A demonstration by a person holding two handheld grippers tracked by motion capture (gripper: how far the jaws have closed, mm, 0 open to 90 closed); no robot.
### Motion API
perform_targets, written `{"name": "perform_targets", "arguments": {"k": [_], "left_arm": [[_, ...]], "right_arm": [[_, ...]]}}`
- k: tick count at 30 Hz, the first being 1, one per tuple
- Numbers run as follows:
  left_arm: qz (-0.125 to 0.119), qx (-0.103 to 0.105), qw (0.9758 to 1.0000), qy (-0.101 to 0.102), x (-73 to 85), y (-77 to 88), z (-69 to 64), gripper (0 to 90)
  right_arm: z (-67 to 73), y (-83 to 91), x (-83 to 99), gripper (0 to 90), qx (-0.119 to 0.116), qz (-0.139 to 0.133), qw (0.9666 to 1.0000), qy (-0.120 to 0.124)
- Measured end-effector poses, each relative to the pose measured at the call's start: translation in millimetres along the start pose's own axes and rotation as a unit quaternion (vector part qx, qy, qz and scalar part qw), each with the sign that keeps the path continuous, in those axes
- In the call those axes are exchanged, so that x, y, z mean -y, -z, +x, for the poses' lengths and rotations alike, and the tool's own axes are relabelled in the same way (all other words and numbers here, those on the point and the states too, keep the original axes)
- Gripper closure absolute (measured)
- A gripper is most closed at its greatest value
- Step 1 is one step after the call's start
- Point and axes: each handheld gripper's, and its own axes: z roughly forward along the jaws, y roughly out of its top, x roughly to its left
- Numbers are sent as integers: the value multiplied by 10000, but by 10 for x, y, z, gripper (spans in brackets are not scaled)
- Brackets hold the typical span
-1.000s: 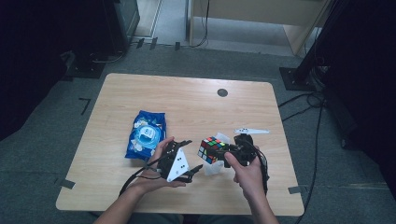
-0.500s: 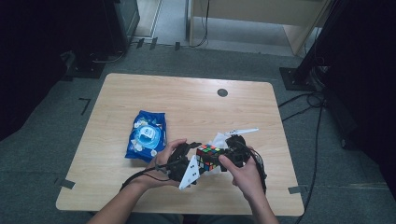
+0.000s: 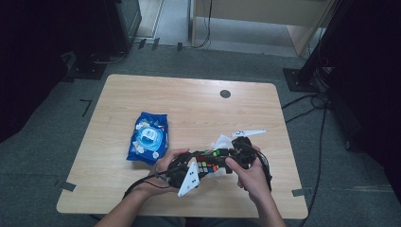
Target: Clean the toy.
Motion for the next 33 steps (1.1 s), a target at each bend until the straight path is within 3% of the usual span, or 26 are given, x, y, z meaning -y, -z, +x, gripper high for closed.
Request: {"name": "perform_targets", "arguments": {"k": [2,4,6,10,14,17,22,24,29,33], "left_arm": [[2,-93,9994,327,66,53,69,346],[-32,-191,9974,692,142,135,157,346],[-39,-257,9956,902,198,188,216,346],[-124,-370,9901,1352,316,287,300,346],[-192,-391,9845,1701,395,314,367,346],[-174,-395,9829,1790,419,300,385,346],[-279,-301,9786,2016,425,302,412,346],[-285,-264,9780,2048,421,308,420,345],[-330,-230,9763,2125,411,317,426,345],[-333,-194,9746,2205,416,319,436,345]], "right_arm": [[-15,73,-6,232,-30,-344,9994,70],[-37,131,-2,251,112,-649,9976,209],[-103,145,24,271,302,-821,9954,391],[-279,-1,125,292,707,-808,9910,798],[-428,-216,259,281,1371,-598,9809,1241],[-516,-360,349,278,1590,-325,9781,1301],[-556,-502,439,280,1851,-64,9718,1461],[-560,-550,469,289,1951,70,9688,1525],[-597,-594,525,329,2071,139,9669,1484],[-611,-581,555,394,2126,8,9657,1492]]}}
